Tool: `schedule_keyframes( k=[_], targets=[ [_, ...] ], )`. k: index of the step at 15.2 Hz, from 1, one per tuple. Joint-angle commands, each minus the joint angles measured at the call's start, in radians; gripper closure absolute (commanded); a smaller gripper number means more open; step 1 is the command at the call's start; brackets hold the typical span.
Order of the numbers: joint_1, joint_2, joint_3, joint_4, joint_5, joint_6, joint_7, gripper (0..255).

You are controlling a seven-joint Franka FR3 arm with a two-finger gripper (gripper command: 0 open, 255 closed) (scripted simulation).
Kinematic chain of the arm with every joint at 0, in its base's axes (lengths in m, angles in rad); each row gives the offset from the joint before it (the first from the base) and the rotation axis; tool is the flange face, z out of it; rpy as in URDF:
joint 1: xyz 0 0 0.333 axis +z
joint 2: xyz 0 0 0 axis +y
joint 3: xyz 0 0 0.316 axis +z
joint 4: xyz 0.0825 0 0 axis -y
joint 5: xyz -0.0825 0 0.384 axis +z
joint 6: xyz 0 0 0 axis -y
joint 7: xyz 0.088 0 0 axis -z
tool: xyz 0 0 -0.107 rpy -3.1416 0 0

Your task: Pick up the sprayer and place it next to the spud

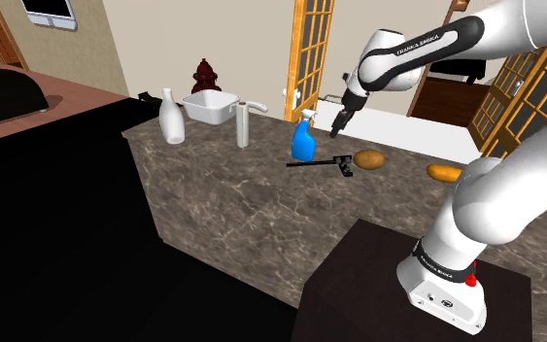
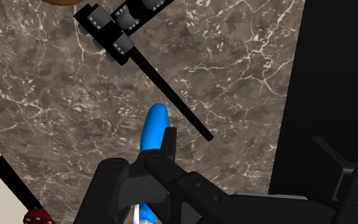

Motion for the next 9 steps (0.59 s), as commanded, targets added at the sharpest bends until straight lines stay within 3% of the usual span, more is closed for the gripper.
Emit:
schedule_keyframes(
  k=[1,5,7,9],
  targets=[
    [0.035,0.08,-0.055,0.027,0.054,0.073,-0.087,0],
    [0.128,0.257,-0.164,0.104,0.255,0.181,-0.308,0],
    [0.166,0.357,-0.203,0.158,0.407,0.208,-0.452,0],
    [0.171,0.461,-0.211,0.224,0.573,0.213,-0.603,0]
  ],
)
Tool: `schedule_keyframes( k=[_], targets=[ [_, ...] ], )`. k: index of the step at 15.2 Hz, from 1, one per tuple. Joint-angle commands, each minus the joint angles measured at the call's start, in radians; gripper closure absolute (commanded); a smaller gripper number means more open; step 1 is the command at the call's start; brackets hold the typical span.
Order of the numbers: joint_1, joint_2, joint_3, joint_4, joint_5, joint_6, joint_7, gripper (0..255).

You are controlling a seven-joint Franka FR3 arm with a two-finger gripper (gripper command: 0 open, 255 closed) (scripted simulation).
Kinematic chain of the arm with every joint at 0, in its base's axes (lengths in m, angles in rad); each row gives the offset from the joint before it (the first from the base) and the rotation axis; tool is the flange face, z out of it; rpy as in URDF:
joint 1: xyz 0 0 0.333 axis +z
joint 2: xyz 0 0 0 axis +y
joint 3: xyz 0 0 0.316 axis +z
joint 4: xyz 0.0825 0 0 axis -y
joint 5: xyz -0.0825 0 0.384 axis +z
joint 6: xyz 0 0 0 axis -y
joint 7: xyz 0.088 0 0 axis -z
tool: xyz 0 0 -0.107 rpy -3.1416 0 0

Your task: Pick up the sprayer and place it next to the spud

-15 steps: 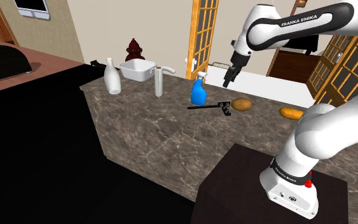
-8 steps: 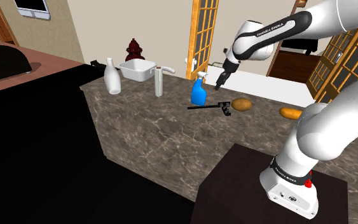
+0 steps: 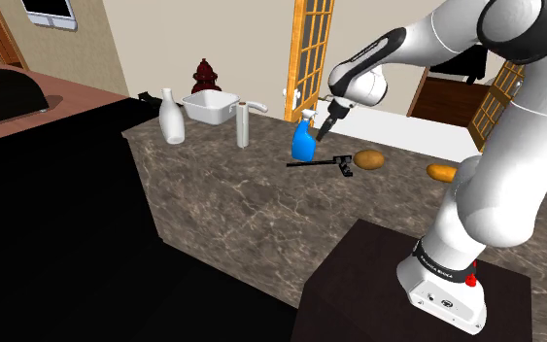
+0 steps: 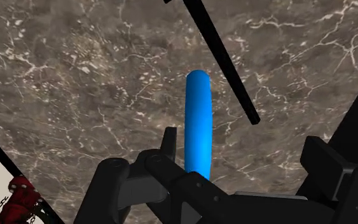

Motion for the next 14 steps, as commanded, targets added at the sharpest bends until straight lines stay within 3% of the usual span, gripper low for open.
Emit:
schedule_keyframes(
  k=[1,3,10,14],
  targets=[
    [-0.001,0.108,0.002,0.07,0.173,0.003,-0.153,0],
    [-0.037,0.186,0.031,0.131,0.281,-0.009,-0.251,0],
    [-0.073,0.288,0.091,0.17,0.404,0.022,-0.33,0],
    [-0.076,0.296,0.096,0.173,0.413,0.024,-0.336,0]
  ],
)
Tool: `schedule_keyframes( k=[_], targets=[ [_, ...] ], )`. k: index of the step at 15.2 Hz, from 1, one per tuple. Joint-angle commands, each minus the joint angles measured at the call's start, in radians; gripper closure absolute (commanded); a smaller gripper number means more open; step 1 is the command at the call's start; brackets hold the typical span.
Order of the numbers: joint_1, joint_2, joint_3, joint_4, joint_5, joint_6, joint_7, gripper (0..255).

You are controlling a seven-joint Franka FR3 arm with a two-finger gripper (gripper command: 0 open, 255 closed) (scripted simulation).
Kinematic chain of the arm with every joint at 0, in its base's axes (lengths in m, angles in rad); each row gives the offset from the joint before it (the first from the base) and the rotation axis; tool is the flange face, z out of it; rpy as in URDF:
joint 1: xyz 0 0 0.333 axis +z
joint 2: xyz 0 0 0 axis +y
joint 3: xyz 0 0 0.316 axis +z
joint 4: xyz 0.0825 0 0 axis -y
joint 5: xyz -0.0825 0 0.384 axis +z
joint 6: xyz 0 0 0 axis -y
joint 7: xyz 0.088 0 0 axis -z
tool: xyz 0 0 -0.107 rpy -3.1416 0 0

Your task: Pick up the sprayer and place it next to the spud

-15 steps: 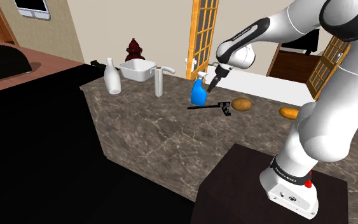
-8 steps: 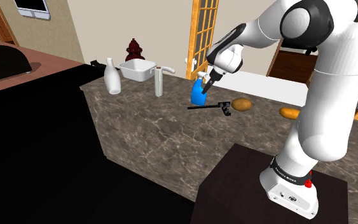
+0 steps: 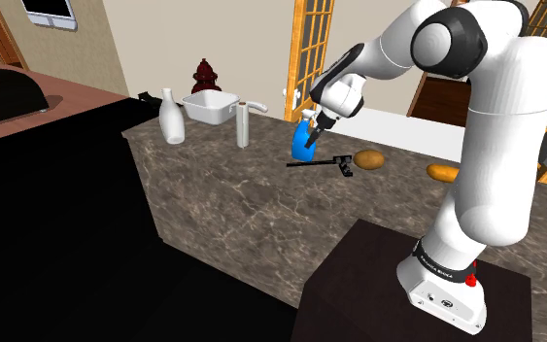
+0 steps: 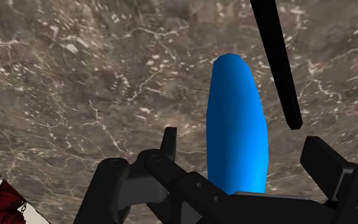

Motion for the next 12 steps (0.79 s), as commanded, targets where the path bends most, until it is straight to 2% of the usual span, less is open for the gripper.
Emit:
schedule_keyframes(
  k=[1,4,5,12],
  targets=[
    [-0.001,0.002,0.001,0.001,0.002,0.0,-0.001,0],
    [-0.001,0.001,0.001,0.001,0.002,0.0,-0.001,0],
    [-0.001,0.001,0.001,0.001,0.002,0.0,-0.001,255],
    [-0.001,0.001,0.001,0.001,0.001,0.0,-0.001,255]
  ],
)
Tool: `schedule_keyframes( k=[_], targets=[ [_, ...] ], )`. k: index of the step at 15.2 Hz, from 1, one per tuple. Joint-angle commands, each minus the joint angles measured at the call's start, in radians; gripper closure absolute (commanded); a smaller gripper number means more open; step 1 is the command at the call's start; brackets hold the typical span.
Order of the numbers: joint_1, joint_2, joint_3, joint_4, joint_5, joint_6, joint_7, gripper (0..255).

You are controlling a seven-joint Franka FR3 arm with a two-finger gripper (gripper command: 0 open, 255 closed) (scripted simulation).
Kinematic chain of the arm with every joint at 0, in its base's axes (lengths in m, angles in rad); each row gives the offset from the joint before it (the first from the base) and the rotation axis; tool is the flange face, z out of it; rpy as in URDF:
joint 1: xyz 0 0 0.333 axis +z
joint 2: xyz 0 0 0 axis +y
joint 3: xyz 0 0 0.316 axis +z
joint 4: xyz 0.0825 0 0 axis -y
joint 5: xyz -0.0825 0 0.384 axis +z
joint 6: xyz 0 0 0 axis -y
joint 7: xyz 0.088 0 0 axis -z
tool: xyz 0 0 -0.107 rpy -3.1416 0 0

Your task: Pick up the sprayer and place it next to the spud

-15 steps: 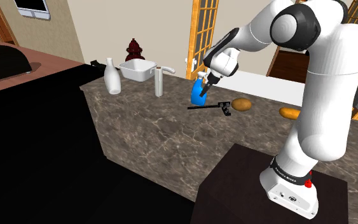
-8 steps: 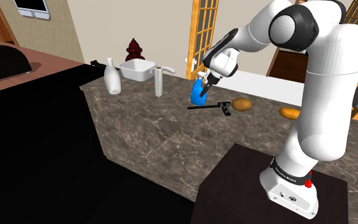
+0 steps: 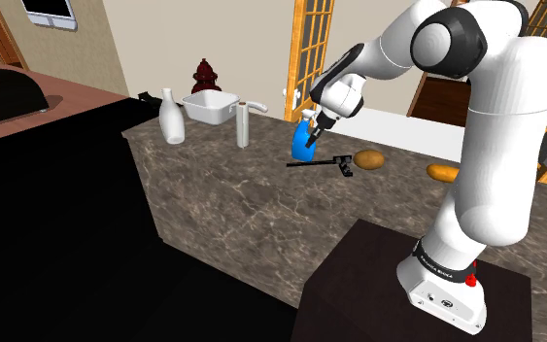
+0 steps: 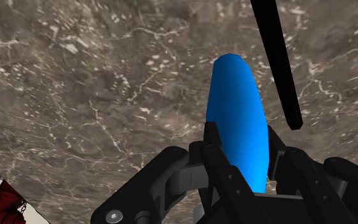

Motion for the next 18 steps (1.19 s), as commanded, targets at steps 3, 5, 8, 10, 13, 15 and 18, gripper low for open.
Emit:
schedule_keyframes(
  k=[3,5,8,10,13,15,18],
  targets=[
    [0.006,-0.011,-0.008,-0.001,-0.017,-0.006,0.014,255],
    [0.017,-0.033,-0.022,-0.001,-0.052,-0.018,0.043,255],
    [0.033,-0.065,-0.043,-0.001,-0.104,-0.037,0.087,255],
    [0.042,-0.086,-0.056,0.001,-0.138,-0.05,0.115,255],
    [0.055,-0.118,-0.073,0.005,-0.189,-0.071,0.158,255],
    [0.062,-0.138,-0.083,0.009,-0.222,-0.086,0.185,255],
    [0.072,-0.167,-0.095,0.018,-0.269,-0.11,0.225,255]
  ],
)
